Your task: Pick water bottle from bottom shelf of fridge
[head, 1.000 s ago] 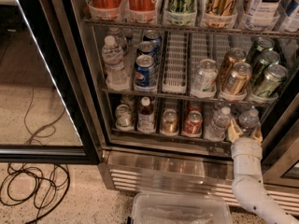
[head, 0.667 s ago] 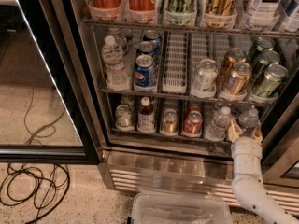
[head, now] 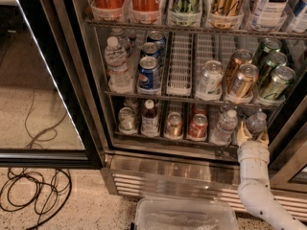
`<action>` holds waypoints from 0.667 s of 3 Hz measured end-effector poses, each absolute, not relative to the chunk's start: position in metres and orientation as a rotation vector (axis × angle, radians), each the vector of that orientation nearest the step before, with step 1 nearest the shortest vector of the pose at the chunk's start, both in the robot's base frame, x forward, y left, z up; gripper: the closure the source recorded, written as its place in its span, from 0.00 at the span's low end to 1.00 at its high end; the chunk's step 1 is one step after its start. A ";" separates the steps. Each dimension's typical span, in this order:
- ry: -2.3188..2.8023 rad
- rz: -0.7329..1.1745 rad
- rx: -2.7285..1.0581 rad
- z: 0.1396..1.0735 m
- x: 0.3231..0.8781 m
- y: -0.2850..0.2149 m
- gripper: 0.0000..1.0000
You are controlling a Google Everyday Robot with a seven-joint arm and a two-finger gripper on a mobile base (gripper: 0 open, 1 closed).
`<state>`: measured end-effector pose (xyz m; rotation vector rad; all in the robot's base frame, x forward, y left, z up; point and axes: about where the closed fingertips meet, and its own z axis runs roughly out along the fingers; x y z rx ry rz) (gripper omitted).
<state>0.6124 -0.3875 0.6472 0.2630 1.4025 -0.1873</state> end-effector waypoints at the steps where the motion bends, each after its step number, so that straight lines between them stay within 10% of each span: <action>1: 1.398 -0.184 0.270 0.648 0.613 -0.388 0.98; 2: 1.352 -0.164 0.307 0.663 0.610 -0.387 1.00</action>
Offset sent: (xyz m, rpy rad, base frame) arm -0.0080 0.0012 0.0323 0.0806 -0.1160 -0.0299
